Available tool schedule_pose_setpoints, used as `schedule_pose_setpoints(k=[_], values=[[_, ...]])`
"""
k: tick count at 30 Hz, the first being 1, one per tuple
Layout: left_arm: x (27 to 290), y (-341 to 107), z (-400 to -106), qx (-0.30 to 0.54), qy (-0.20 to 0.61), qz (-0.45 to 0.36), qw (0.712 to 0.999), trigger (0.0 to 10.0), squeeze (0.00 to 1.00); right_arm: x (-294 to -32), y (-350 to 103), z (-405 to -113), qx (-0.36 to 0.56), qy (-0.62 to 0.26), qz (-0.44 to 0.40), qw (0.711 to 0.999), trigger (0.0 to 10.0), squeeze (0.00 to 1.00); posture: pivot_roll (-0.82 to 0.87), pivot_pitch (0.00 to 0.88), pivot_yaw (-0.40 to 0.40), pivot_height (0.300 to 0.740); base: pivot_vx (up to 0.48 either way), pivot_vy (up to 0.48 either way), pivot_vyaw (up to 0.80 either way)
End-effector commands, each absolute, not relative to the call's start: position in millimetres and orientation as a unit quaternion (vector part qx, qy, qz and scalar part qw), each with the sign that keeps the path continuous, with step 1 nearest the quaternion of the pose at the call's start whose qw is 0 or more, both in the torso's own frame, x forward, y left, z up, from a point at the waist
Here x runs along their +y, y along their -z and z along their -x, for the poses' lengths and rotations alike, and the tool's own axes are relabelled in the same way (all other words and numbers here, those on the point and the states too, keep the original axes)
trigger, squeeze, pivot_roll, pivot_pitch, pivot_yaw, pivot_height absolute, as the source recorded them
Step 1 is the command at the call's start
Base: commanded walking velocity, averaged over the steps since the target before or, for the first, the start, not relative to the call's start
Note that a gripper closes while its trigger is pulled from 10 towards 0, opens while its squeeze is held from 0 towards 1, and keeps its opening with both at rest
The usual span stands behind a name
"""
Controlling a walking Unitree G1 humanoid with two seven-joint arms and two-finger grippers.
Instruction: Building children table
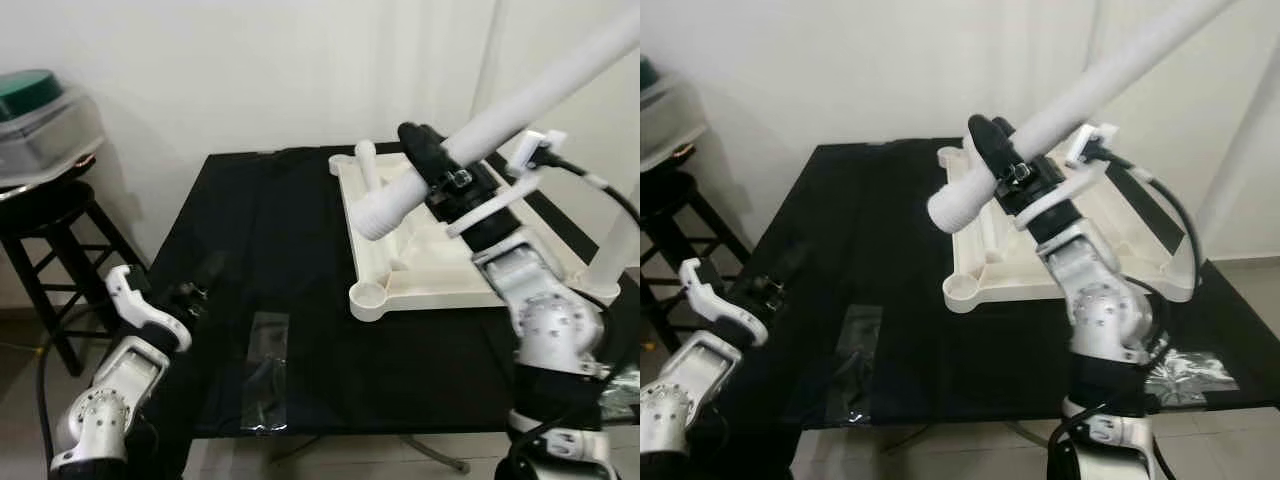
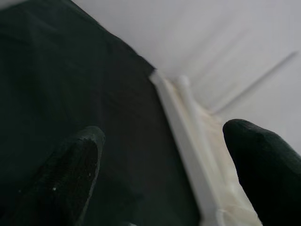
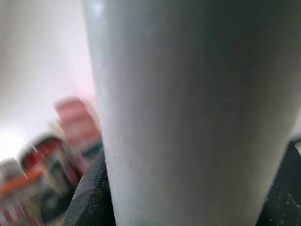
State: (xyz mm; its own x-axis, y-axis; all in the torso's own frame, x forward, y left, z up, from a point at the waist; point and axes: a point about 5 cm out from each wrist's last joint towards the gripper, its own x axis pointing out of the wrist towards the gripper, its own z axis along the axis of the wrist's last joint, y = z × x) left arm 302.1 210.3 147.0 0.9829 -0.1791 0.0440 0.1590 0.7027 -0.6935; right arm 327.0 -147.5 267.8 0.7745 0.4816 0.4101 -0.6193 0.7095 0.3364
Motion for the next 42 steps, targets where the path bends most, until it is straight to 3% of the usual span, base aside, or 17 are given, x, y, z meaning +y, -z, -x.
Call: schedule_pose_setpoints(k=[1, 3, 8, 13, 20, 38, 42], values=[[207.4, -145.7, -302.8, 0.02, 0.081, 0.355, 0.931, 10.0, 0.0, -143.0, -263.7, -328.2, -0.139, -0.297, -0.217, 0.919, 10.0, 0.0, -0.11, 0.0, 0.036, 0.74, 0.0, 0.0, 0.0], [187.1, -149.8, -302.0, 0.027, 0.102, 0.298, 0.949, 10.0, 0.0, -137.1, -239.8, -325.4, -0.105, -0.279, -0.151, 0.943, 10.0, 0.0, -0.11, 0.0, 0.036, 0.74, 0.0, 0.0, 0.0], [176.9, -149.9, -299.8, 0.027, 0.118, 0.273, 0.954, 10.0, 0.0, -133.8, -227.7, -321.2, -0.091, -0.276, -0.116, 0.95, 10.0, 0.0, -0.11, 0.0, 0.035, 0.74, 0.0, 0.0, 0.0], [151.7, -139.5, -292.5, 0.03, 0.153, 0.16, 0.975, 10.0, 0.0, -127.7, -202.8, -304.9, -0.075, -0.285, -0.059, 0.954, 10.0, 0.0, -0.1, 0.0, 0.044, 0.74, 0.0, 0.0, 0.0], [153.0, -142.0, -293.8, 0.009, 0.145, 0.125, 0.981, 10.0, 0.0, -127.5, -200.5, -305.3, -0.078, -0.28, -0.048, 0.956, 10.0, 0.0, -0.09, 0.0, 0.047, 0.74, 0.0, 0.0, 0.0], [146.0, -141.8, -291.6, -0.011, 0.159, 0.098, 0.982, 10.0, 0.0, -119.3, -204.7, -302.1, -0.097, -0.295, -0.036, 0.95, 10.0, 0.0, -0.1, 0.0, 0.052, 0.74, 0.358, 0.0, 0.0], [145.2, -142.2, -291.8, -0.012, 0.159, 0.098, 0.982, 10.0, 0.0, -114.6, -206.8, -297.6, -0.096, -0.332, -0.028, 0.938, 10.0, 0.0, -0.1, 0.0, 0.053, 0.74, 0.389, 0.0, 0.0]])
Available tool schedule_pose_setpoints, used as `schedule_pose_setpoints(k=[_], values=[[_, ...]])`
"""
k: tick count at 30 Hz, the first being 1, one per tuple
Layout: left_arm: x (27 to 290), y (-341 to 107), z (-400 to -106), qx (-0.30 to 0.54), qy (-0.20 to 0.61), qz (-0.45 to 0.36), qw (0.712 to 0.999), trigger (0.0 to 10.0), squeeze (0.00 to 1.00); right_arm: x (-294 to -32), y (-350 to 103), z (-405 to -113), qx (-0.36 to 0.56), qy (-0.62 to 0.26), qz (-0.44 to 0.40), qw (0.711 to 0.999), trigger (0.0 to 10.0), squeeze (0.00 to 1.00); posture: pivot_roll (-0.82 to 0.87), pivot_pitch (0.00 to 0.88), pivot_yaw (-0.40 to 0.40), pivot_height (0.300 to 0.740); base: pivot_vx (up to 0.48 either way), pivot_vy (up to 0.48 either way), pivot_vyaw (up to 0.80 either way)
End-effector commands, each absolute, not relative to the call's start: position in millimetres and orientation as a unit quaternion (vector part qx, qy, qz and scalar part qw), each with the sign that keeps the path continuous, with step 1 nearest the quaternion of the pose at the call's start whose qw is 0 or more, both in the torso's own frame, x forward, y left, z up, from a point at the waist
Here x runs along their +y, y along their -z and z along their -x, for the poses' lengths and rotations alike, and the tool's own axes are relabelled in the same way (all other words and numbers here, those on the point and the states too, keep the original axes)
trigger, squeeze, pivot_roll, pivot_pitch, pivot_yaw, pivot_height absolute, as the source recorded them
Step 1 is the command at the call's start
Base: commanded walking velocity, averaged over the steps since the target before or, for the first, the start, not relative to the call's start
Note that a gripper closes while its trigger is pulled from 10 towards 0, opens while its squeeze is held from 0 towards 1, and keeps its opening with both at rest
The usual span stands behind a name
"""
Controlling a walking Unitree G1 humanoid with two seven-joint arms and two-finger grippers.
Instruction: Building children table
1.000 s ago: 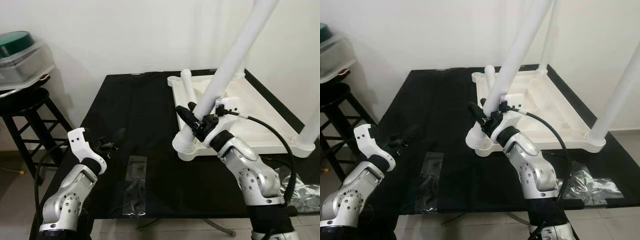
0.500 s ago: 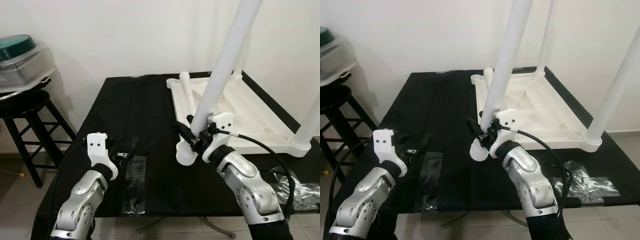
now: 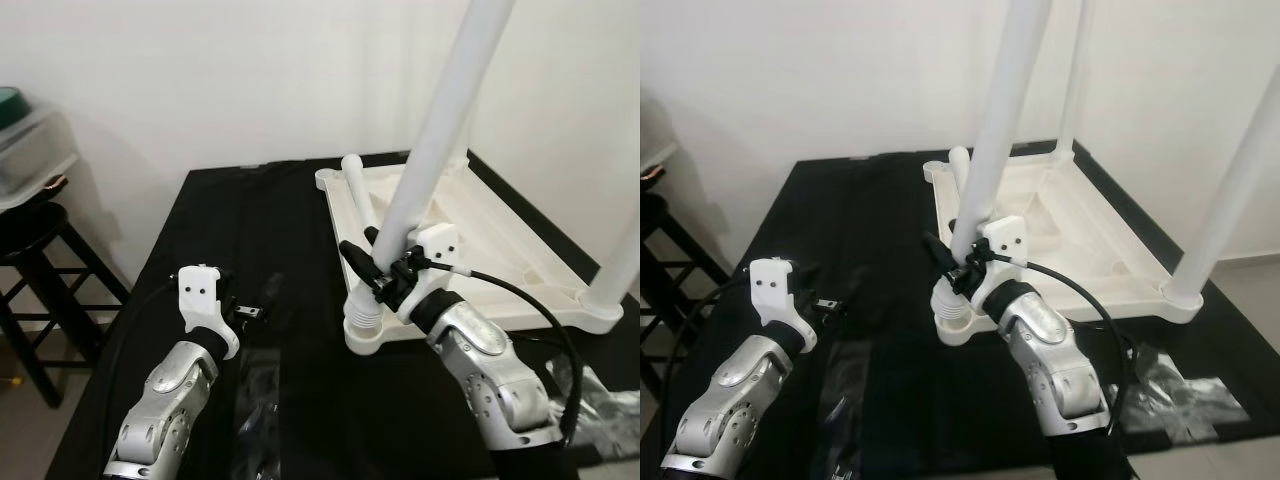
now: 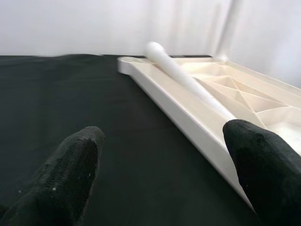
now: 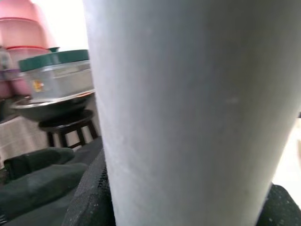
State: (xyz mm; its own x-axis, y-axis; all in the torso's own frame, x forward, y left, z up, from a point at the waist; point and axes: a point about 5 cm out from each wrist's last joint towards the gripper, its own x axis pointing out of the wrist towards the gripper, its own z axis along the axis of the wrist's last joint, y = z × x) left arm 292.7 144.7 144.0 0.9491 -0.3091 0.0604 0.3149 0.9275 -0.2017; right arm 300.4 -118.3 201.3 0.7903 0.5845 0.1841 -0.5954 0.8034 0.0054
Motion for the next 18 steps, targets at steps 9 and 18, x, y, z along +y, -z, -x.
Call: schedule_pose_setpoints(k=[9, 18], values=[[148.4, -142.0, -293.9, -0.015, 0.136, 0.103, 0.985, 10.0, 0.0, -113.7, -209.2, -277.0, -0.069, -0.466, -0.004, 0.882, 10.0, 0.0, -0.1, 0.0, 0.057, 0.74, 0.187, 0.0, 0.0], [148.1, -142.1, -292.1, -0.012, 0.139, 0.102, 0.985, 10.0, 0.0, -131.5, -208.6, -260.6, -0.013, -0.565, -0.001, 0.825, 10.0, 0.0, -0.09, 0.0, 0.052, 0.74, 0.0, 0.0, 0.0]])
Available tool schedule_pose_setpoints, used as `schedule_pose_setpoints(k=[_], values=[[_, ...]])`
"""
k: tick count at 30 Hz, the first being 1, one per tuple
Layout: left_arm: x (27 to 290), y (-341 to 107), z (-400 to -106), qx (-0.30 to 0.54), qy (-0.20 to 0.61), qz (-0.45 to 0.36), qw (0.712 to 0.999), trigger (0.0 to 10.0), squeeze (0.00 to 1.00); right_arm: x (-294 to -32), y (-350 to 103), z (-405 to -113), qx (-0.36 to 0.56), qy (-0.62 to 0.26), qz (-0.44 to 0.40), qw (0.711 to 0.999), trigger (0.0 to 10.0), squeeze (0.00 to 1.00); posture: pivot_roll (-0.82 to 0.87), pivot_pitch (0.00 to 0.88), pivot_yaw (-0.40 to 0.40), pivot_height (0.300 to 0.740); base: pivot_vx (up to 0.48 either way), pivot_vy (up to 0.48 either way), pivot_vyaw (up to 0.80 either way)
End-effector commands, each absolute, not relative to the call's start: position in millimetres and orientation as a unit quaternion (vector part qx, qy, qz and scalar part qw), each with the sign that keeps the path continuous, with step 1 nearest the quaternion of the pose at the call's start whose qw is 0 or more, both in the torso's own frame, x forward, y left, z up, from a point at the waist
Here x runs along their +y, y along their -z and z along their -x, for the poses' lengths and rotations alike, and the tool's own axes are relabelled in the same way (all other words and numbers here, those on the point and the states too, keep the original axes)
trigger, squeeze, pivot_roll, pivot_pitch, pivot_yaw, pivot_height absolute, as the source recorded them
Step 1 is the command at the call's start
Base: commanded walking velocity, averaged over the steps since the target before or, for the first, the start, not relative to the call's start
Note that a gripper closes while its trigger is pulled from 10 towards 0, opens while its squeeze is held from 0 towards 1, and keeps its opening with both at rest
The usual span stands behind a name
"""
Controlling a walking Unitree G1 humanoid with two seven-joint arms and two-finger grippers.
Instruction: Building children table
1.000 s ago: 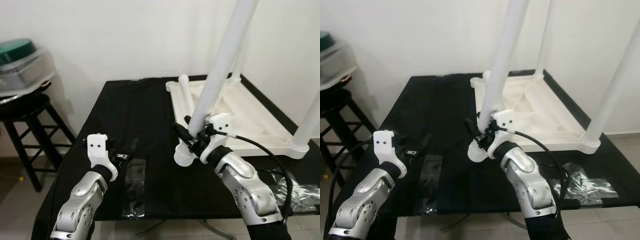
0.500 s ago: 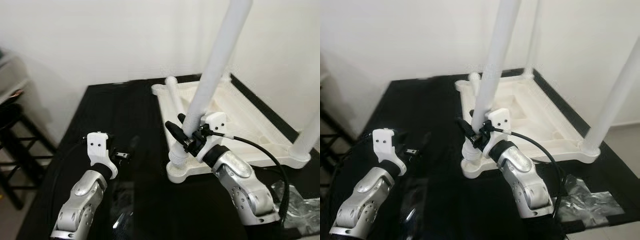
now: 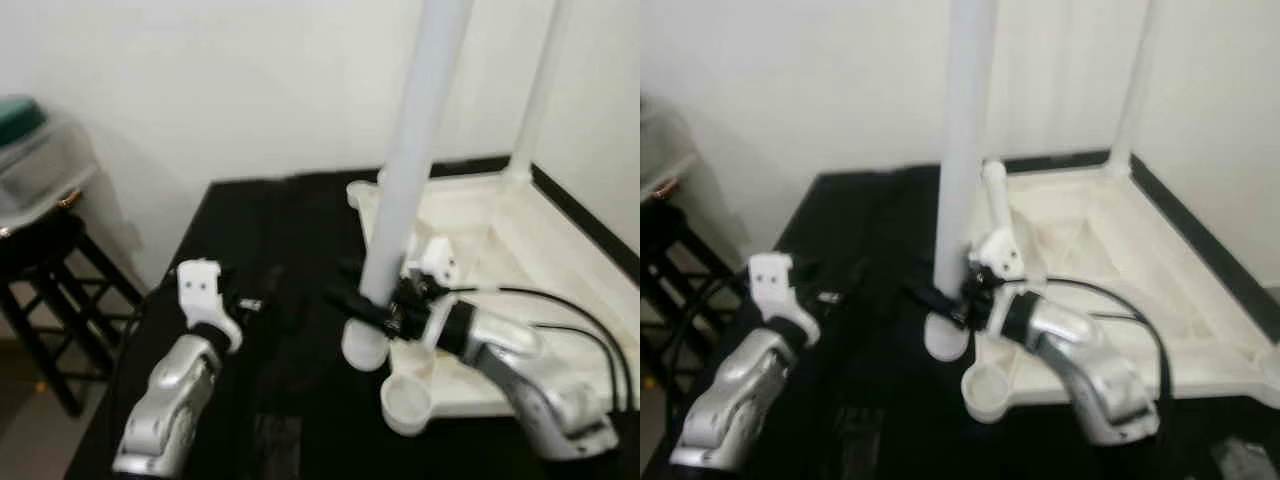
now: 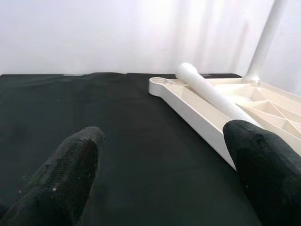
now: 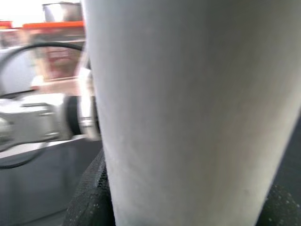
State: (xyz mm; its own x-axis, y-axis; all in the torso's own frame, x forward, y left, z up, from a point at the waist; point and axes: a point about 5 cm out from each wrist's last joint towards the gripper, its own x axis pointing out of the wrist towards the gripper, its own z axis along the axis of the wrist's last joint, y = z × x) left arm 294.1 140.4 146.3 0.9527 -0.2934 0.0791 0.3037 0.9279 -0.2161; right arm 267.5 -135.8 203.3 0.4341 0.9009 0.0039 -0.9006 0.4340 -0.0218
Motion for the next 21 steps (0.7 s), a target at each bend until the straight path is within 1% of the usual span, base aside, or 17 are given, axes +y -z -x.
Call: schedule_pose_setpoints(k=[1, 2, 4, 6, 7, 8, 10, 11, 14, 16, 20, 21], values=[[148.1, -142.1, -292.1, -0.012, 0.139, 0.102, 0.985, 10.0, 0.0, -131.5, -208.6, -260.6, -0.013, -0.565, -0.001, 0.825, 10.0, 0.0, -0.09, 0.0, 0.052, 0.74, 0.0, 0.0, 0.0], [147.9, -142.0, -291.3, -0.011, 0.141, 0.099, 0.985, 10.0, 0.0, -134.3, -209.1, -258.0, -0.006, -0.581, -0.005, 0.814, 10.0, 0.0, -0.09, 0.0, 0.051, 0.74, 0.0, 0.0, 0.0], [147.9, -142.0, -291.3, -0.011, 0.141, 0.099, 0.985, 10.0, 0.0, -134.3, -209.1, -258.0, -0.006, -0.581, -0.005, 0.814, 10.0, 0.0, -0.09, 0.0, 0.051, 0.74, 0.0, 0.0, 0.0], [147.3, -142.0, -288.6, -0.01, 0.151, 0.089, 0.984, 10.0, 0.0, -141.6, -206.7, -251.4, 0.022, -0.617, -0.006, 0.787, 10.0, 0.0, -0.09, 0.0, 0.047, 0.74, 0.0, 0.0, 0.0], [147.3, -142.0, -288.6, -0.01, 0.151, 0.089, 0.984, 10.0, 0.0, -141.6, -206.7, -251.4, 0.022, -0.617, -0.006, 0.787, 10.0, 0.0, -0.09, 0.0, 0.047, 0.74, 0.0, 0.0, 0.0], [146.1, -142.1, -285.8, -0.008, 0.162, 0.081, 0.983, 10.0, 0.0, -146.2, -204.1, -247.4, 0.043, -0.635, -0.004, 0.771, 10.0, 0.0, -0.08, 0.008, 0.046, 0.74, 0.0, 0.0, 0.0], [141.2, -142.6, -278.7, -0.003, 0.197, 0.061, 0.979, 10.0, 0.0, -153.4, -200.7, -240.5, 0.077, -0.659, -0.001, 0.748, 10.0, 0.0, -0.08, 0.017, 0.047, 0.74, 0.0, -0.472, 0.0], [141.2, -142.6, -278.7, -0.003, 0.197, 0.061, 0.979, 10.0, 0.0, -153.4, -200.7, -240.5, 0.077, -0.659, -0.001, 0.748, 10.0, 0.0, -0.08, 0.017, 0.047, 0.74, 0.0, -0.472, 0.0], [136.4, -143.1, -273.1, -0.001, 0.217, 0.045, 0.975, 10.0, 0.0, -154.5, -200.1, -234.8, 0.095, -0.677, -0.001, 0.73, 10.0, 0.0, -0.08, 0.027, 0.048, 0.74, 0.0, -0.472, 0.0], [136.0, -143.4, -272.8, -0.002, 0.217, 0.041, 0.975, 10.0, 0.0, -153.9, -199.6, -233.7, 0.099, -0.68, 0.004, 0.726, 10.0, 0.0, -0.08, 0.027, 0.048, 0.74, 0.0, -0.472, 0.0], [139.5, -143.9, -272.8, 0.001, 0.205, 0.045, 0.978, 10.0, 0.0, -136.3, -196.9, -232.0, 0.095, -0.688, 0.033, 0.719, 10.0, 0.0, -0.09, 0.044, 0.052, 0.74, 0.0, 0.0, 0.0], [139.5, -143.9, -272.8, 0.001, 0.205, 0.045, 0.978, 10.0, 0.0, -136.3, -196.9, -232.0, 0.095, -0.688, 0.033, 0.719, 10.0, 0.0, -0.09, 0.044, 0.052, 0.74, 0.0, 0.0, 0.0]])
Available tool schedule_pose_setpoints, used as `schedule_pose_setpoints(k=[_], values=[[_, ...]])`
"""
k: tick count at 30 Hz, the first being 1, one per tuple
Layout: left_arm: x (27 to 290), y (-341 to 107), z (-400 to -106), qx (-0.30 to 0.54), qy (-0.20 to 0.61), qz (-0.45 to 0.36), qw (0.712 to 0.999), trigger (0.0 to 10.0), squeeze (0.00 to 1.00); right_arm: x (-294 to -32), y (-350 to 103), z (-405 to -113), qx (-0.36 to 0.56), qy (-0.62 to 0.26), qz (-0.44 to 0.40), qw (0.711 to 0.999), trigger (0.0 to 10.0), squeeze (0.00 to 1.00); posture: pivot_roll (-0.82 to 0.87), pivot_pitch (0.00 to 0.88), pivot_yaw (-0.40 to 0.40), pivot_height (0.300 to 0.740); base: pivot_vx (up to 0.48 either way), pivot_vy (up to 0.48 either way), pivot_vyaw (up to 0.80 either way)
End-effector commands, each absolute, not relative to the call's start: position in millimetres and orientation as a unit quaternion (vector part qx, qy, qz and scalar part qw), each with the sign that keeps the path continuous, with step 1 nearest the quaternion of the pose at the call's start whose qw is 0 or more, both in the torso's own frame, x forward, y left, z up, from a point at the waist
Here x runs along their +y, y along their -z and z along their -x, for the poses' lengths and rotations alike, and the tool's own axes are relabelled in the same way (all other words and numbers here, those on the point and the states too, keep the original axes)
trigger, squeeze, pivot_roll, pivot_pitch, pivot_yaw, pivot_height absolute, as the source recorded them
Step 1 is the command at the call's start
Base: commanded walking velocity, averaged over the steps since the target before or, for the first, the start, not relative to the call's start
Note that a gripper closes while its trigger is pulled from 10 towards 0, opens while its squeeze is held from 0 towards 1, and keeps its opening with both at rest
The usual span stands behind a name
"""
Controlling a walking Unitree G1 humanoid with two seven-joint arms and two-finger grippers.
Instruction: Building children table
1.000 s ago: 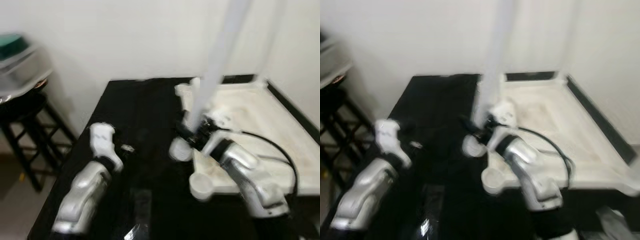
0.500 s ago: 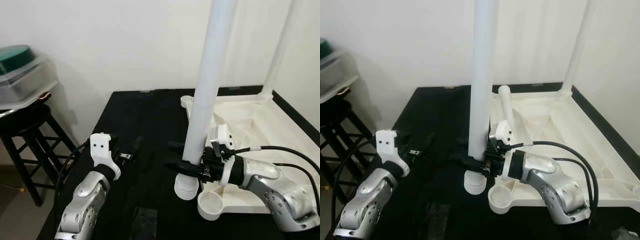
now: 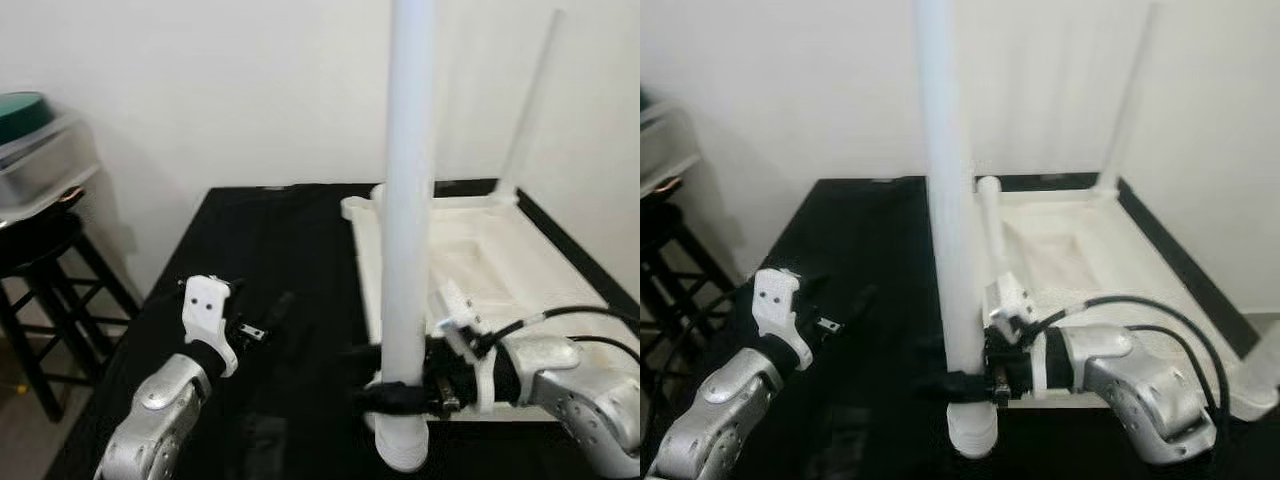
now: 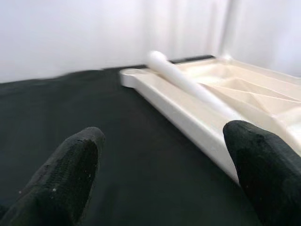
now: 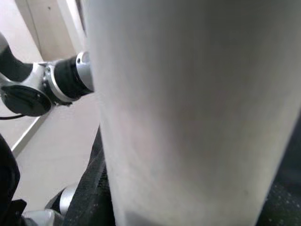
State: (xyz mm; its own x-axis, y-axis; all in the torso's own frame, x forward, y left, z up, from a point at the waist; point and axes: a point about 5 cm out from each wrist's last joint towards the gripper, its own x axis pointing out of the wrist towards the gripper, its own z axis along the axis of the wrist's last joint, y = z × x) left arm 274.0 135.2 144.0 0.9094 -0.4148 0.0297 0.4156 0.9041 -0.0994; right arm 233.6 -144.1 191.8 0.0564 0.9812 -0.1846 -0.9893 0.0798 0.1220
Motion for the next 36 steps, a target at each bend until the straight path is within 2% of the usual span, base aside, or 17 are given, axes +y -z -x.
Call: schedule_pose_setpoints(k=[1, 3, 5, 14, 18, 26, 28, 33, 36], values=[[139.6, -144.1, -272.5, 0.001, 0.205, 0.045, 0.978, 10.0, 0.0, -133.4, -197.2, -231.0, 0.093, -0.691, 0.033, 0.716, 10.0, 0.0, -0.08, 0.046, 0.052, 0.74, 0.0, 0.0, 0.0], [139.0, -145.0, -271.4, 0.002, 0.208, 0.04, 0.977, 10.0, 0.0, -127.5, -197.9, -228.1, 0.089, -0.707, 0.027, 0.701, 10.0, 0.0, -0.08, 0.048, 0.051, 0.74, 0.0, 0.0, 0.0], [139.0, -145.5, -270.8, 0.002, 0.209, 0.039, 0.977, 10.0, 0.0, -126.7, -198.1, -228.5, 0.089, -0.709, 0.028, 0.699, 10.0, 0.0, -0.08, 0.05, 0.051, 0.74, 0.0, 0.0, 0.0], [139.5, -148.3, -267.9, 0.0, 0.205, 0.03, 0.978, 10.0, 0.0, -120.9, -211.6, -246.6, 0.051, -0.692, 0.028, 0.719, 10.0, 0.0, -0.07, 0.071, 0.047, 0.74, 0.0, 0.0, 0.0], [141.4, -150.1, -259.7, 0.002, 0.212, 0.015, 0.977, 10.0, 0.0, -131.0, -209.9, -252.2, 0.066, -0.702, 0.048, 0.708, 10.0, 0.0, -0.06, 0.107, 0.047, 0.74, 0.0, 0.0, 0.0], [141.0, -149.9, -250.8, 0.008, 0.232, 0.006, 0.973, 10.0, 0.0, -143.3, -213.2, -258.8, 0.073, -0.698, 0.055, 0.71, 10.0, 0.0, -0.05, 0.13, 0.055, 0.74, 0.0, 0.0, 0.0], [141.3, -153.6, -245.5, 0.0, 0.237, 0.01, 0.971, 10.0, 0.0, -146.3, -213.9, -259.4, 0.078, -0.702, 0.064, 0.705, 10.0, 0.0, -0.05, 0.146, 0.064, 0.74, 0.0, -0.463, 0.0], [142.2, -153.3, -245.6, 0.004, 0.231, 0.015, 0.973, 10.0, 0.0, -141.0, -211.3, -257.5, 0.077, -0.706, 0.064, 0.701, 10.0, 0.0, -0.05, 0.147, 0.067, 0.74, 0.0, -0.183, 0.0], [144.0, -151.5, -244.8, 0.012, 0.221, 0.016, 0.975, 10.0, 0.0, -126.0, -205.1, -259.2, 0.067, -0.699, 0.078, 0.708, 10.0, 0.0, -0.05, 0.141, 0.071, 0.74, 0.0, 0.0, 0.0]])
